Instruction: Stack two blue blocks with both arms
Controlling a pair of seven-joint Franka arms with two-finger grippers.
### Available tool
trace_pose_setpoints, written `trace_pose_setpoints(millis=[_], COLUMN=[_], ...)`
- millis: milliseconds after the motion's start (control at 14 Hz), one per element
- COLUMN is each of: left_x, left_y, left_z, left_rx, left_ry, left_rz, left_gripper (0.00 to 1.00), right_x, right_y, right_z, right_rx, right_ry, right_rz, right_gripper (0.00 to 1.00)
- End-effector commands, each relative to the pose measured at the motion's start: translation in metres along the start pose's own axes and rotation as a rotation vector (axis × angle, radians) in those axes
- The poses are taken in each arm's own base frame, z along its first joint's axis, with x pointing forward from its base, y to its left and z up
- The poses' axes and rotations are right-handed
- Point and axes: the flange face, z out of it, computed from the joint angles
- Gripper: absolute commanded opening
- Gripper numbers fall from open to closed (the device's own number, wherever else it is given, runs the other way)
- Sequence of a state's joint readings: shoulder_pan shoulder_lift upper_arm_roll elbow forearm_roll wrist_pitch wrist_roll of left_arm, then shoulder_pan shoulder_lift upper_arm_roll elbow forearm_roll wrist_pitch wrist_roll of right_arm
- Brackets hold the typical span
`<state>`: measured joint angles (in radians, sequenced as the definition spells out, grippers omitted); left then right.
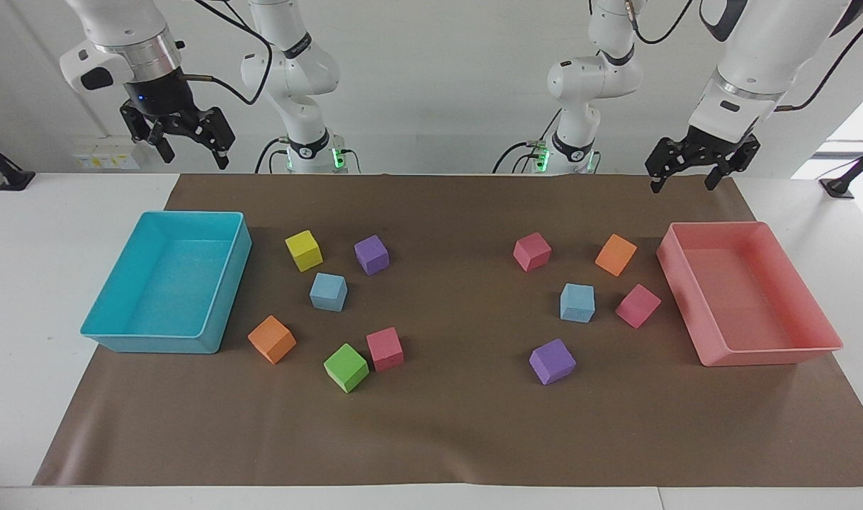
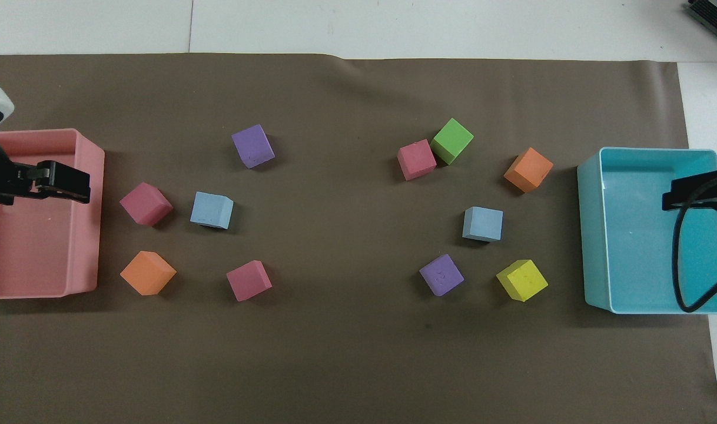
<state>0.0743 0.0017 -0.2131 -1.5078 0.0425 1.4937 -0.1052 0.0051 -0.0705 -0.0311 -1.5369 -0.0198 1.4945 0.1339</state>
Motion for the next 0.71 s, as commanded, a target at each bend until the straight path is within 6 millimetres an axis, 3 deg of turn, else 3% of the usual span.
trace_pose_setpoints(millis=[0, 643], left_x=[-0.0072, -0.0077], left_y=[-0.0032, -0.0032], left_z=[-0.0056, -0.0057], left_rx=[-0.014, -0.013], left_ry=[-0.008, -0.008], left_rz=[0.007, 0.007], left_gripper=[1.0, 1.0], right_x=[-0.0079, -0.0096], right_y=[0.002, 0.0032], right_z=[-0.0018, -0.0006], right_rx=[0.006, 0.004], right_ry=[-0.009, -0.018], right_rz=[0.027, 0.028], right_gripper=[1.0, 1.0])
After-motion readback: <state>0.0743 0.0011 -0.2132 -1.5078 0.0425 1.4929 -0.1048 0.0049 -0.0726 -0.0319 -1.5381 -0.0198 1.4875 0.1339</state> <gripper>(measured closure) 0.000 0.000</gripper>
